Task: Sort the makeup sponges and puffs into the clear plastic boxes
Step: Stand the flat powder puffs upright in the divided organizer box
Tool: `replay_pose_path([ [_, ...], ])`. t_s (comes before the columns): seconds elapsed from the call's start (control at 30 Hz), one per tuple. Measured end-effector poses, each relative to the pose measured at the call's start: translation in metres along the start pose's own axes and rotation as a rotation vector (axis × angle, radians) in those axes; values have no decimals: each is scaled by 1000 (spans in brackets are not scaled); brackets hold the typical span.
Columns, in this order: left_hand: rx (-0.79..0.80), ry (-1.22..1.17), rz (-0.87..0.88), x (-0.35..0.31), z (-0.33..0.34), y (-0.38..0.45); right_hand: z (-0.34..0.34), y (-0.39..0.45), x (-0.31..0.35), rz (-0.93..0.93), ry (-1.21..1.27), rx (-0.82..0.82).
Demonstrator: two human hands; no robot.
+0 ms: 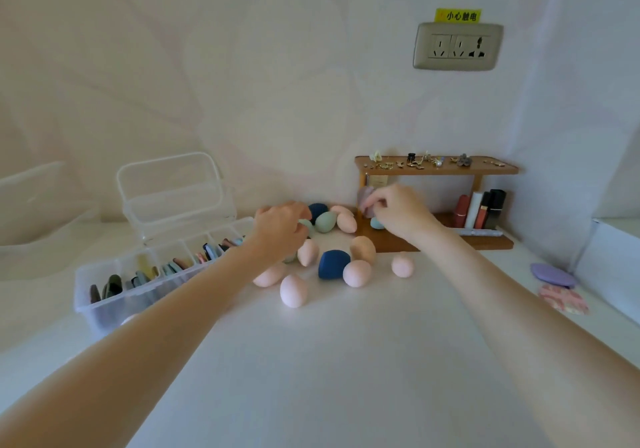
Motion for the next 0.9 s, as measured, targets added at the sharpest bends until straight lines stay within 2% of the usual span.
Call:
replay_pose_path([
  [0.17, -67, -37, -144, 56, -20, -10, 43, 3, 76, -190, 134, 70],
  [0.3, -20, -6, -216, 85, -22, -16, 77, 5, 100, -197, 131, 114],
  [0.5, 121, 61, -148, 90, -4, -16, 86, 6, 110, -208, 193, 53],
  [0.9, 120, 126, -97, 88, -7, -14, 90, 10, 112, -232, 211, 11],
])
Point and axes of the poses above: each hand's wrist, its own y-axis towards the middle knuckle, its own z-axis out of the palm, x = y × z, the point moved 10 cm from there along y, towards the middle knuckle, and after that the axes turned 1 degree about -x, right-handed, at the moved point
